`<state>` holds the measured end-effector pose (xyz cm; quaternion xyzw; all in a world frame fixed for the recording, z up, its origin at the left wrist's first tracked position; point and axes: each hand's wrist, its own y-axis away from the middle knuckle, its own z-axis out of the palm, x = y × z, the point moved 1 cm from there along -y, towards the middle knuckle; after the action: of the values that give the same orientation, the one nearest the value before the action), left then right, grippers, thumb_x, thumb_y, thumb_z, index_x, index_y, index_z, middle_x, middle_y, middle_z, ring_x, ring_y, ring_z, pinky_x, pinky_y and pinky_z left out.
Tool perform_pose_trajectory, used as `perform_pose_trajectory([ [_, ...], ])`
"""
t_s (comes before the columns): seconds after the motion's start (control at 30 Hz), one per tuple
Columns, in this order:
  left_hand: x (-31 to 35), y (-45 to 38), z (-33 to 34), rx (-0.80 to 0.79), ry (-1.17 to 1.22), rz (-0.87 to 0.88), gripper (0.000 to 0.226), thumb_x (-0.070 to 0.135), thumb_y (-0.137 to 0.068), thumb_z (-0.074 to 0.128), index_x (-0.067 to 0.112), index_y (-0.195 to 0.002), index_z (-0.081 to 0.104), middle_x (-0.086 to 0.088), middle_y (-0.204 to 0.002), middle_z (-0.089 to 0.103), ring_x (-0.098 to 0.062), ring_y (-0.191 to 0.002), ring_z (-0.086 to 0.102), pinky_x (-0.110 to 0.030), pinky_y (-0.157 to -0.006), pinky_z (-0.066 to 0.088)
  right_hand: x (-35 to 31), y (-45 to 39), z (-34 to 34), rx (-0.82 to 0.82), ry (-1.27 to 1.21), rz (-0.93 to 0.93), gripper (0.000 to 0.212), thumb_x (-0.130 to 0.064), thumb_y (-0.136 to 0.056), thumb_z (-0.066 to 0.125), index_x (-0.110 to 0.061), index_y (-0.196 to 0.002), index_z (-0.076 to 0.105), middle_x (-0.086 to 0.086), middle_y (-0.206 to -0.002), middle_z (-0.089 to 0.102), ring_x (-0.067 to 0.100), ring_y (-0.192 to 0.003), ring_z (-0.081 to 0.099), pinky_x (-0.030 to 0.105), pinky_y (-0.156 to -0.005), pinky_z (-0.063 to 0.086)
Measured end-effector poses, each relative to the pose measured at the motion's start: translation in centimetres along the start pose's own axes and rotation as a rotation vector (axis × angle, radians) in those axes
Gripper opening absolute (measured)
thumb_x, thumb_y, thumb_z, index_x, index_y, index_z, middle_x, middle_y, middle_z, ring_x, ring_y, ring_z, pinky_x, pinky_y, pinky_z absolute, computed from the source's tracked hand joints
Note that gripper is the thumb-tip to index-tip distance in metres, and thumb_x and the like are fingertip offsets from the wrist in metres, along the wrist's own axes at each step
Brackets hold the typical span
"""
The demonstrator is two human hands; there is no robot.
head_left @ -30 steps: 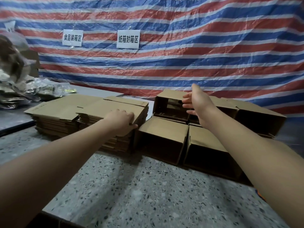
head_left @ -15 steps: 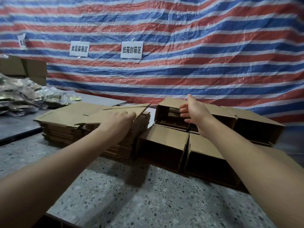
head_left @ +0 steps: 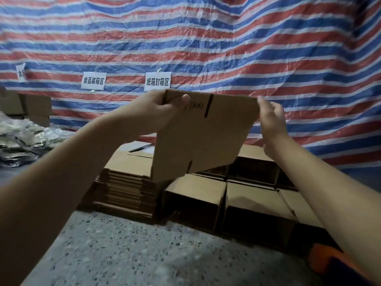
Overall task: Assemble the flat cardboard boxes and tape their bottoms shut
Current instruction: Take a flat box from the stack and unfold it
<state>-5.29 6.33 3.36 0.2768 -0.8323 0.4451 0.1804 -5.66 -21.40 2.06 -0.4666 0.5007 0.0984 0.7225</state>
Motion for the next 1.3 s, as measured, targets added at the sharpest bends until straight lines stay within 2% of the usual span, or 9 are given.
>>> perform_pose_trajectory([
  [0.07,0.5,-0.1,0.1,-0.048,0.148,-0.019,0.036,0.061,-0.08,0.051,0.034,-0.095,0.067,0.011,-0.086,0.074,-0.003,-0.083,0.068,-0.033,-0.083,0.051,-0.7,-0.2,-1.8,-0.016,-0.033,-0.036,0.057,-0.064,-0.097,0.042,-0.024,-0.137,0.051,-0.006,-0.123,0.064,0.013,-0.108,0.061,0.035,-0.088,0.052],
  [0.13,0.9,-0.5,0.6,-0.089,0.297,-0.047,0.042,0.057,-0.077,0.055,0.028,-0.105,0.066,0.007,-0.096,0.075,-0.007,-0.095,0.07,-0.034,-0.088,0.052,-1.4,-0.2,-3.6,-0.058,-0.008,-0.054,0.065,-0.074,-0.09,0.039,-0.028,-0.134,0.056,-0.006,-0.125,0.066,0.015,-0.112,0.063,0.042,-0.098,0.052],
  [0.23,1.5,-1.2,1.6,-0.084,0.407,-0.112,0.051,0.053,-0.074,0.059,0.021,-0.114,0.063,-0.002,-0.107,0.073,-0.014,-0.101,0.069,-0.035,-0.089,0.055,-2.2,0.0,-5.8,-0.063,-0.014,-0.022,0.067,-0.082,-0.081,0.043,-0.034,-0.123,0.064,-0.01,-0.119,0.071,0.015,-0.109,0.066,0.045,-0.099,0.053],
  [0.4,2.6,-2.3,4.0,0.158,0.414,-0.158,0.017,0.042,-0.091,0.063,0.027,-0.099,0.066,0.008,-0.087,0.073,-0.005,-0.081,0.07,-0.021,-0.064,0.057,-2.8,0.8,-8.3,0.083,-0.007,0.037,0.051,-0.073,-0.087,0.056,-0.026,-0.107,0.066,-0.007,-0.104,0.074,0.015,-0.097,0.069,0.04,-0.09,0.056],
  [0.5,2.9,-2.8,5.3,0.282,0.415,-0.217,0.02,0.04,-0.095,0.061,0.023,-0.104,0.064,0.0,-0.102,0.07,-0.015,-0.096,0.067,-0.037,-0.083,0.058,-3.1,1.5,-9.6,0.044,0.04,0.052,0.046,-0.072,-0.089,0.054,-0.03,-0.102,0.067,-0.013,-0.092,0.076,0.013,-0.091,0.072,0.032,-0.073,0.056],
  [0.6,3.2,-2.6,6.3,0.307,0.417,-0.227,0.025,0.041,-0.096,0.06,0.019,-0.108,0.063,-0.004,-0.11,0.067,-0.019,-0.104,0.063,-0.047,-0.098,0.051,-3.5,2.2,-11.1,-0.035,0.058,0.05,0.046,-0.069,-0.09,0.054,-0.03,-0.107,0.069,-0.008,-0.099,0.077,0.017,-0.096,0.073,0.041,-0.084,0.058],
  [0.77,3.0,-1.1,7.9,0.206,0.474,-0.238,0.031,0.046,-0.094,0.06,0.021,-0.114,0.063,-0.002,-0.111,0.068,-0.02,-0.108,0.062,-0.051,-0.1,0.048,-3.0,4.0,-13.3,-0.154,-0.016,0.142,0.054,-0.072,-0.085,0.059,-0.031,-0.119,0.069,-0.004,-0.106,0.078,0.02,-0.098,0.075,0.047,-0.09,0.056],
  [1.1,-2.0,3.5,12.5,0.183,0.512,-0.346,0.029,0.048,-0.086,0.068,0.024,-0.102,0.066,0.002,-0.096,0.072,-0.017,-0.096,0.067,-0.038,-0.081,0.054,3.1,10.2,-14.0,-0.052,-0.053,0.288,0.044,-0.058,-0.09,0.064,-0.018,-0.106,0.073,0.004,-0.092,0.079,0.02,-0.084,0.077,0.036,-0.067,0.06],
  [1.3,-4.8,6.3,15.3,0.146,0.539,-0.425,0.029,0.047,-0.084,0.069,0.024,-0.103,0.065,0.005,-0.089,0.074,-0.011,-0.086,0.07,-0.023,-0.065,0.051,7.1,13.3,-14.1,-0.03,-0.013,0.355,0.042,-0.056,-0.095,0.058,-0.018,-0.094,0.075,0.005,-0.089,0.078,0.02,-0.083,0.076,0.036,-0.071,0.055],
])
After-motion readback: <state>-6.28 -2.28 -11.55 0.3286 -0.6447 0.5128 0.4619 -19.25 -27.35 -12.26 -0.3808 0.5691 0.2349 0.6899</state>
